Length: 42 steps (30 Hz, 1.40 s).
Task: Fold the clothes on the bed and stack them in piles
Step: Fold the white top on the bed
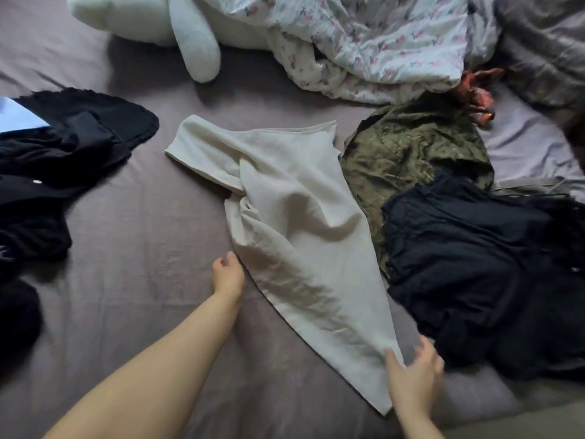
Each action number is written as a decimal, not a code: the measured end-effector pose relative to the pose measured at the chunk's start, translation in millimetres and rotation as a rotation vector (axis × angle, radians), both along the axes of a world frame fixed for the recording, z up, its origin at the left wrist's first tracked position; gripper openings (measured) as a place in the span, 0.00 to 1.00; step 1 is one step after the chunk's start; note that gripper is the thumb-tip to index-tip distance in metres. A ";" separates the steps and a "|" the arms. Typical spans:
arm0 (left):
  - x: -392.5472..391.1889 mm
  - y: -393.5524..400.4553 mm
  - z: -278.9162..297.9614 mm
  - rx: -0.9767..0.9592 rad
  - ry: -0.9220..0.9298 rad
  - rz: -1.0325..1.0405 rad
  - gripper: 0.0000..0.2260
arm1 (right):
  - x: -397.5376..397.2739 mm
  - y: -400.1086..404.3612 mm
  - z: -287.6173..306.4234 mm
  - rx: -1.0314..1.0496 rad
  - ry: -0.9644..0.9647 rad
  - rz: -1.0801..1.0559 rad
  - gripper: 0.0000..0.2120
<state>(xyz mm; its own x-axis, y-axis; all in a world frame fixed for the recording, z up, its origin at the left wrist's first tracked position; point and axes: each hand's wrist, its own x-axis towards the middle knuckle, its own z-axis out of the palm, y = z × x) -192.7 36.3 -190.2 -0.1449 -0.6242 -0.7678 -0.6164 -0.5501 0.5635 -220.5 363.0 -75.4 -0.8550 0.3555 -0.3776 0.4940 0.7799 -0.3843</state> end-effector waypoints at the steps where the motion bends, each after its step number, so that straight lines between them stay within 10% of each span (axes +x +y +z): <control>1: -2.9 -3.9 -20.1 0.049 0.015 0.028 0.43 | -3.0 -15.8 -1.6 0.001 0.048 0.137 0.30; 10: -32.5 7.2 89.3 0.135 0.250 0.042 0.12 | 3.5 -150.1 -18.5 -0.288 0.247 0.782 0.18; 16: 73.0 53.0 137.4 -0.260 0.135 0.156 0.04 | 40.8 -156.0 -33.1 -0.106 0.161 1.233 0.43; 19: 146.3 100.1 129.2 -0.150 -0.094 0.136 0.07 | 68.9 -141.7 -37.0 0.036 0.050 1.437 0.49; 25: 193.4 95.1 118.1 -0.049 -0.230 0.083 0.20 | 99.2 -88.0 -52.9 0.093 0.193 1.464 0.13; 34: 109.7 -28.0 68.9 -0.189 -0.249 -0.703 0.32 | 95.6 -89.6 -20.8 -0.068 -0.156 1.479 0.14; 37: 92.4 -16.2 82.5 -0.068 -0.062 -0.633 0.19 | 96.8 -80.4 -19.0 -0.153 -0.320 1.410 0.27; 42: 154.6 -26.6 108.7 -0.252 0.048 -0.235 0.06 | 85.9 -59.7 -7.1 -0.208 -0.016 1.032 0.15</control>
